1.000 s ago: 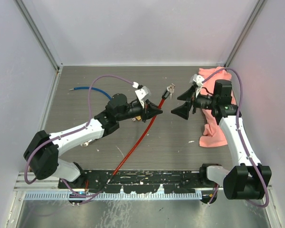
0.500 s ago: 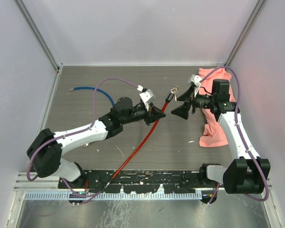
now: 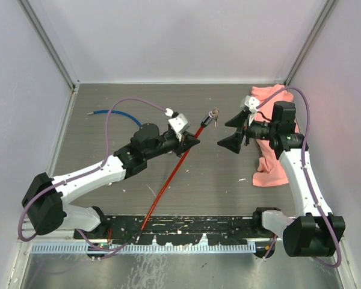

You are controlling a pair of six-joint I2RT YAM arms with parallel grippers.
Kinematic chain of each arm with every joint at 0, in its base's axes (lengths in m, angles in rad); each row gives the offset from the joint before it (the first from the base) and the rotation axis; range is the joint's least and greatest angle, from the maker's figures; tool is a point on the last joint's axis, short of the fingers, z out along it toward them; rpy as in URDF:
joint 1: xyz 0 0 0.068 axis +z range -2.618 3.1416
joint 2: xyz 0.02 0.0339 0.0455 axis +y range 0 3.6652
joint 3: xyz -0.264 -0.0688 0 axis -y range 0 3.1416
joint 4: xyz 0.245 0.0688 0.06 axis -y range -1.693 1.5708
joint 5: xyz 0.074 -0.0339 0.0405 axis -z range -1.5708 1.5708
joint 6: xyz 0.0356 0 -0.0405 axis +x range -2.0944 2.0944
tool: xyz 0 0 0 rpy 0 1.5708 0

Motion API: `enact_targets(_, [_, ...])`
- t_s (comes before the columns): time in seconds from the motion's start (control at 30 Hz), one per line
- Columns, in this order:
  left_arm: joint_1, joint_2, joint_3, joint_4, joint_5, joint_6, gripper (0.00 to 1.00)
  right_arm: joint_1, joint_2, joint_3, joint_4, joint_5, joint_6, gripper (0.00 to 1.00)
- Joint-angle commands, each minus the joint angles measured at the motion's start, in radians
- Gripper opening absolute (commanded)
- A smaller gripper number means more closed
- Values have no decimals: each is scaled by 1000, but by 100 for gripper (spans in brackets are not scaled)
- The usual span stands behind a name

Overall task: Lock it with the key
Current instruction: Adjust the lock.

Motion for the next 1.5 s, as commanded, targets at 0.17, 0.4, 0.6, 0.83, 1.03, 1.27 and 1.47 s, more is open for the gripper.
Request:
enact_targets(0.17, [7,51,51,87,-94,-72,0,-4,-29,-20,7,-82,-99,98])
enact_targets(0.4, [7,71,89,32,-72,-115,0,-4,1,17,-13,-12,-64,97])
enact_targets(0.6, [7,65,68,40,-55,-159,0,-5,8,-4,-7,19,-64,98])
enact_targets(0.83, [5,56,17,46,-18,-168,0,-3,60,-8,140,-14,135,97])
enact_targets(1.03, [5,26,-59,160,-81,-226,0,17,79,58,-48,26,31,96])
enact_targets(1.27, [-12,30,-63,176,-166,-246,0,17,26,29,-100,64,-45,97])
enact_targets(1.47, [-46,89,-34,215,-211,-199,0,17,-3,-43,16,69,13,97])
